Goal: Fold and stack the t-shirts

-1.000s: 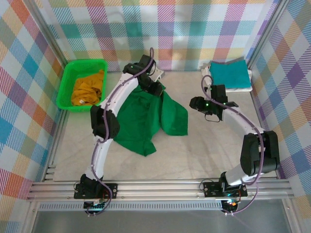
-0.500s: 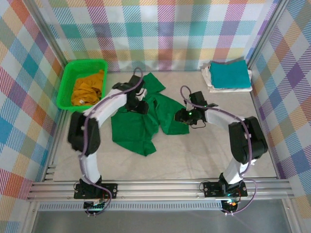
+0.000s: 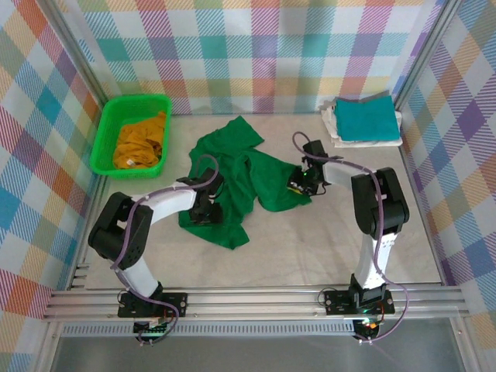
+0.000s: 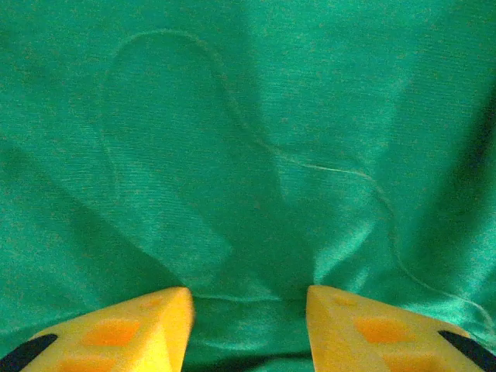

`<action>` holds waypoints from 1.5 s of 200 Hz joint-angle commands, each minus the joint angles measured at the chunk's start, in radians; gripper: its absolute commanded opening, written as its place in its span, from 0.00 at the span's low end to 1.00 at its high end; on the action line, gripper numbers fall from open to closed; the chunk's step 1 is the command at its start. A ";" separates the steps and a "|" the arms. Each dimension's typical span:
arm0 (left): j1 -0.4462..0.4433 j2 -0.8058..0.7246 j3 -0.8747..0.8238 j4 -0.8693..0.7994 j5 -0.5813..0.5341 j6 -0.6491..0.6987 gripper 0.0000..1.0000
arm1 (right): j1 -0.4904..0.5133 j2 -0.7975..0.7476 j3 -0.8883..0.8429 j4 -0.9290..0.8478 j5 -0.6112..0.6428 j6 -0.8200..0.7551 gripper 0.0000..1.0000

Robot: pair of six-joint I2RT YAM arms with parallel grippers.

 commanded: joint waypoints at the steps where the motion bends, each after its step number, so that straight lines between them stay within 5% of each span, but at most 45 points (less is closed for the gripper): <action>1: -0.002 0.001 -0.037 0.022 -0.049 -0.072 0.44 | -0.089 0.082 0.041 -0.045 0.036 -0.004 0.23; 36: 0.009 -0.021 -0.059 -0.015 -0.096 -0.083 0.43 | -0.118 0.182 0.293 -0.232 0.057 -0.025 0.24; 103: 0.051 -0.089 -0.072 0.020 -0.127 -0.071 0.43 | -0.210 0.168 0.352 -0.160 -0.027 -0.045 0.26; 157: 0.051 -0.103 -0.072 0.035 -0.131 -0.073 0.43 | -0.142 -0.232 0.047 -0.063 -0.143 -0.080 0.34; 195: 0.051 -0.102 -0.108 0.048 -0.149 -0.081 0.43 | 0.054 -0.400 -0.250 0.132 -0.277 -0.001 0.36; 253: 0.051 -0.085 -0.104 0.063 -0.144 -0.082 0.43 | 0.200 -0.177 -0.233 0.387 -0.340 0.115 0.35; 300: 0.051 -0.132 -0.131 0.062 -0.163 -0.087 0.43 | 0.214 -0.030 -0.162 0.473 -0.239 0.129 0.37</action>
